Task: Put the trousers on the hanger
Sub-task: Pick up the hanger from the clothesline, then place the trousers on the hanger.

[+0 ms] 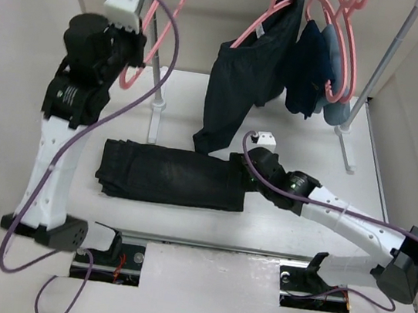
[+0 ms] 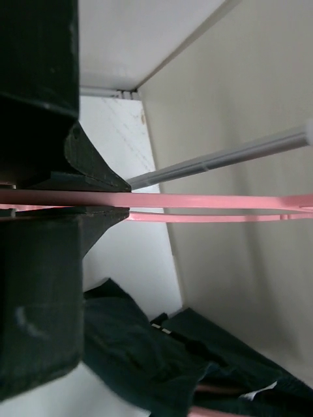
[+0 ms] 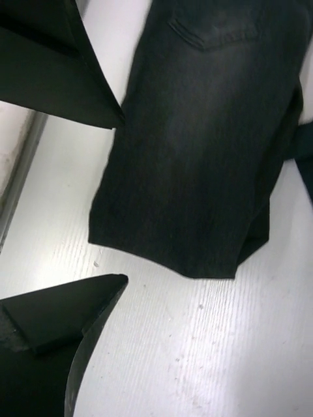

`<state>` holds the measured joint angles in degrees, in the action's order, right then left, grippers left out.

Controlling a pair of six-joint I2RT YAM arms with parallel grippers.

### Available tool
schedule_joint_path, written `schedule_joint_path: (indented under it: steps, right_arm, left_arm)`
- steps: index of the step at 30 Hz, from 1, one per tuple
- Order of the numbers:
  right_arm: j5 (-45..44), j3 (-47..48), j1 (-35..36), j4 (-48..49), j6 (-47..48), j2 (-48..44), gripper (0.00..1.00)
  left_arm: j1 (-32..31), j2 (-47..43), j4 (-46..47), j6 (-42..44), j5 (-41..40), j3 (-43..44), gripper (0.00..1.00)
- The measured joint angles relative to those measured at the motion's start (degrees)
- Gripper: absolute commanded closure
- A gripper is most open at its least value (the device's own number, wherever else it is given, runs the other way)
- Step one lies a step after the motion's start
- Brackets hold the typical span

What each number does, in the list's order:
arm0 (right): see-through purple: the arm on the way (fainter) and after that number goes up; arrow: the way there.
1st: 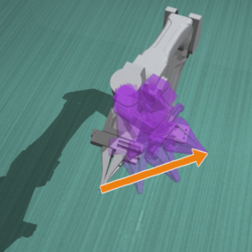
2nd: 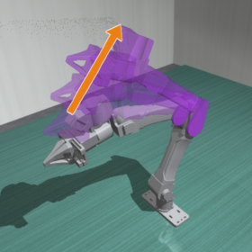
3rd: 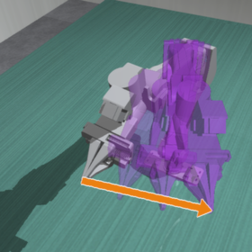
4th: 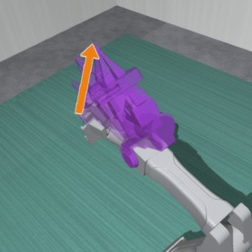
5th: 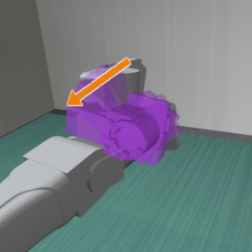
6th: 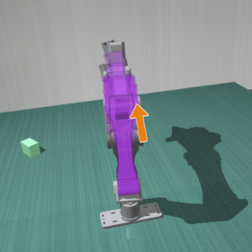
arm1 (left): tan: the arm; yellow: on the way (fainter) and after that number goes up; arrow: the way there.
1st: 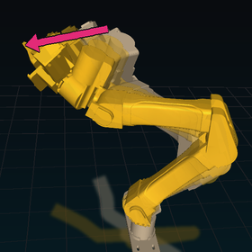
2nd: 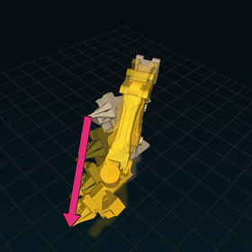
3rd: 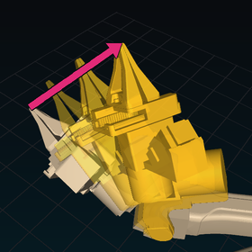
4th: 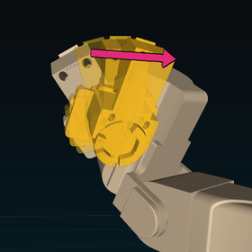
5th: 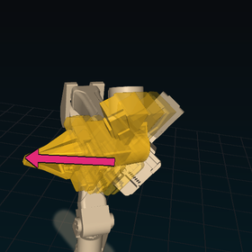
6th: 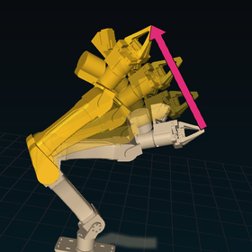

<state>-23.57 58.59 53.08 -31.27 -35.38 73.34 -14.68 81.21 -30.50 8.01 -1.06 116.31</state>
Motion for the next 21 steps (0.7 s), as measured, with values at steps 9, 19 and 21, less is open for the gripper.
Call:
schedule_joint_path:
  steps: [9, 19, 21]
  right_arm:
    - [2.9, 8.6, 3.6, 0.1, 0.4, -4.5, 0.01]
    - [17.6, 11.2, 5.6, 23.4, -16.1, 11.0, 0.01]
    - [20.2, 12.1, 5.7, 25.6, -19.3, 16.3, 0.01]
  left_arm:
    - [0.2, -26.6, -1.6, -8.6, 3.1, -31.4, 1.0]
    - [0.3, -44.1, -4.9, -16.9, 10.5, -58.4, 1.0]
    - [0.3, -45.6, -4.6, -17.9, 11.3, -58.4, 1.0]
